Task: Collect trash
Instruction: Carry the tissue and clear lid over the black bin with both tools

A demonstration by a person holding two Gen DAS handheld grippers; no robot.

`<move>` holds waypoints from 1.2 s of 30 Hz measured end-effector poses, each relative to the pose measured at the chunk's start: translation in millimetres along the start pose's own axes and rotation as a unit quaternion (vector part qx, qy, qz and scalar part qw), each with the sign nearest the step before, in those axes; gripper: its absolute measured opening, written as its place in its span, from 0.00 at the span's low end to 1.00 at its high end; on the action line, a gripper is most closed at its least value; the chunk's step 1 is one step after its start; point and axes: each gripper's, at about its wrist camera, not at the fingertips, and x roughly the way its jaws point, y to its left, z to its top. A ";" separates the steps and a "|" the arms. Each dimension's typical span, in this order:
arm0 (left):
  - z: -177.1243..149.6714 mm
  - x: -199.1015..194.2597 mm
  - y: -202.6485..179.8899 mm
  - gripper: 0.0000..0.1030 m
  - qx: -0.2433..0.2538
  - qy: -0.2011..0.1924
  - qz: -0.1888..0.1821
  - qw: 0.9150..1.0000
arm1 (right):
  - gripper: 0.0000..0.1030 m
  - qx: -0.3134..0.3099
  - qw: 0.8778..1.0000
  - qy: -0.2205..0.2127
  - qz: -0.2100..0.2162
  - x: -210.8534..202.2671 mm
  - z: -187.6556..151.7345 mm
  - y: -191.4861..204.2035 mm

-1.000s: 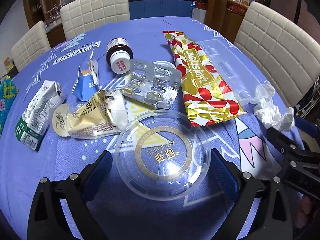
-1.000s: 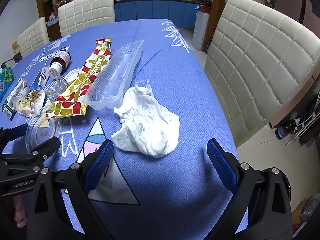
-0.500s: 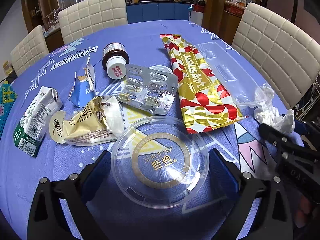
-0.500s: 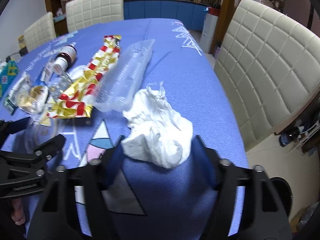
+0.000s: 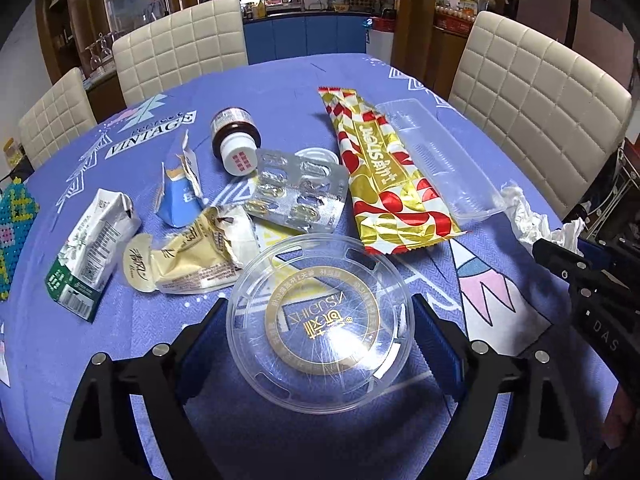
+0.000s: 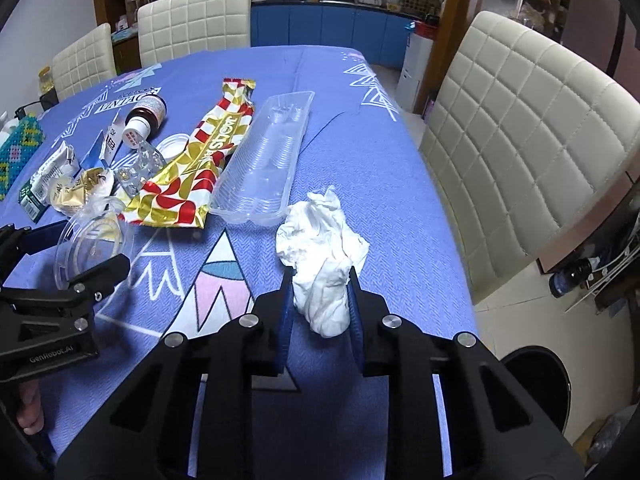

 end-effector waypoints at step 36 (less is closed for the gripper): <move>14.3 -64.7 -34.1 0.83 0.074 -0.079 -0.026 0.994 | 0.24 -0.004 0.999 -0.029 -0.027 -70.4 -4.5 6.1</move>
